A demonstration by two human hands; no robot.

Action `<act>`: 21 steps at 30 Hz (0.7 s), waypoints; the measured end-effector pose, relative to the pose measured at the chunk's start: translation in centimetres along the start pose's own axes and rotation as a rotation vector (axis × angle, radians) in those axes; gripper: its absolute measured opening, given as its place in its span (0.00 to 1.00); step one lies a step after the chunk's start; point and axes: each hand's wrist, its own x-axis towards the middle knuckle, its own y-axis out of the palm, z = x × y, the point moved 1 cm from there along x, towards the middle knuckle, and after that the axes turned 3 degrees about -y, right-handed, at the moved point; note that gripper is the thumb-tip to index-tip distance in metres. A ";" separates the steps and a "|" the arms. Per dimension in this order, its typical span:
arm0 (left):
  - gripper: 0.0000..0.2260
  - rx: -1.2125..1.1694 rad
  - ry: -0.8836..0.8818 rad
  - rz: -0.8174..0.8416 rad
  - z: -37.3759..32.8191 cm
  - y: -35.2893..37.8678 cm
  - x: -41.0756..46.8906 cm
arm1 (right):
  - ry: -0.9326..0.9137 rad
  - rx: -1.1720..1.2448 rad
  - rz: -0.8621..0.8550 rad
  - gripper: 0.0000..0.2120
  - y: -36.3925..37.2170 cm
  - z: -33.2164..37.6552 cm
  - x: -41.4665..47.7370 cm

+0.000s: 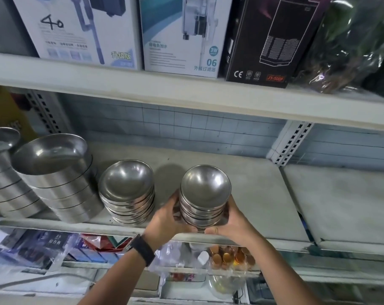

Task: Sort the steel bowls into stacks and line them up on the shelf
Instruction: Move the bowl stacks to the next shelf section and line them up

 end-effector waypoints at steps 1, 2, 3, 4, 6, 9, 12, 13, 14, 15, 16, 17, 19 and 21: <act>0.60 -0.008 0.008 -0.001 -0.2 0.0 -0.1 | 0.000 0.002 0.000 0.57 0.0 0.0 0.0; 0.59 -0.022 0.015 -0.002 -0.3 0.0 -0.3 | -0.001 0.003 0.002 0.57 0.0 0.0 0.0; 0.59 -0.036 0.019 -0.008 -0.3 0.1 -0.4 | -0.004 0.005 0.003 0.56 0.0 0.0 0.1; 0.58 -0.050 0.026 -0.016 -0.3 0.2 -0.4 | -0.005 0.005 0.002 0.55 0.1 0.0 0.1; 0.59 -0.077 0.043 -0.032 -0.3 0.3 -0.4 | -0.010 0.013 -0.002 0.54 0.2 0.0 0.3; 0.60 -0.102 0.056 -0.029 -0.6 0.4 -0.5 | -0.035 0.022 -0.003 0.58 -0.1 0.1 0.4; 0.60 -0.099 0.061 -0.026 -0.8 0.3 -0.6 | -0.065 0.022 0.001 0.60 -0.6 0.6 0.5; 0.59 -0.100 0.065 -0.027 -0.9 0.3 -0.6 | -0.072 0.014 -0.001 0.59 -0.7 0.7 0.5; 0.59 -0.097 0.064 -0.030 -0.9 0.3 -0.6 | -0.073 0.011 0.002 0.59 -0.8 0.8 0.6; 0.59 -0.090 0.063 -0.032 -0.9 0.3 -0.7 | -0.074 0.012 0.007 0.58 -0.8 0.9 0.6; 0.59 -0.081 0.066 -0.035 -1.0 0.3 -0.7 | -0.068 0.008 0.013 0.58 -0.8 0.9 0.6; 0.59 -0.071 0.070 -0.038 -1.1 0.3 -0.8 | -0.063 0.006 0.019 0.57 -0.8 0.9 0.6; 0.59 -0.057 0.074 -0.041 -1.3 0.3 -1.0 | -0.059 0.006 0.035 0.56 -0.9 1.0 0.6; 0.58 -0.057 0.072 -0.038 -1.3 0.3 -1.0 | -0.085 0.019 0.042 0.57 -1.1 1.2 0.6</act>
